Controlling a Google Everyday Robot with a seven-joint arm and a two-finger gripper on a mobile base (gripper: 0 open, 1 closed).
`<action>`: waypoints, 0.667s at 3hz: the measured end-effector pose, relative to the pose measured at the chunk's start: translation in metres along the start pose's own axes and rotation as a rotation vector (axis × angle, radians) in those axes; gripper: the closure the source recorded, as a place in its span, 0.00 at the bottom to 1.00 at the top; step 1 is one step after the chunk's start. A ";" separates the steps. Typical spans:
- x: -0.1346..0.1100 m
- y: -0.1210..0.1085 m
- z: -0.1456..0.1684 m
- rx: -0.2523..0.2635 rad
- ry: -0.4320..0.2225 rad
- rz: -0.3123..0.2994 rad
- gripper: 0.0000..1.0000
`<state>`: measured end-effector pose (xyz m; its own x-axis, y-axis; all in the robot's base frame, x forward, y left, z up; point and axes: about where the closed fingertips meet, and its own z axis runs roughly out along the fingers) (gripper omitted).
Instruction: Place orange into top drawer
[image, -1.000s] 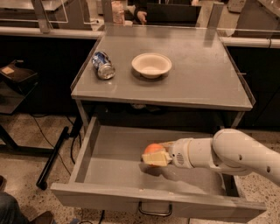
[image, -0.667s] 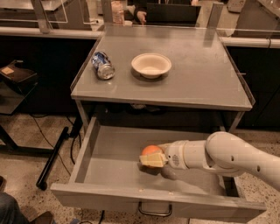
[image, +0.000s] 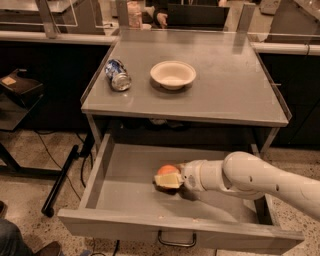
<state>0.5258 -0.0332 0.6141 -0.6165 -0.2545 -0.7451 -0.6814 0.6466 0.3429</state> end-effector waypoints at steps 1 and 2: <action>0.000 0.000 0.000 0.000 0.000 0.000 0.73; 0.000 0.000 0.000 0.000 0.000 0.000 0.50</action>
Offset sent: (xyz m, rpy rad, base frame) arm 0.0000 0.0000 0.0000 0.0000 0.0000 0.0000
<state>0.5258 -0.0332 0.6141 -0.6164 -0.2545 -0.7451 -0.6815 0.6465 0.3429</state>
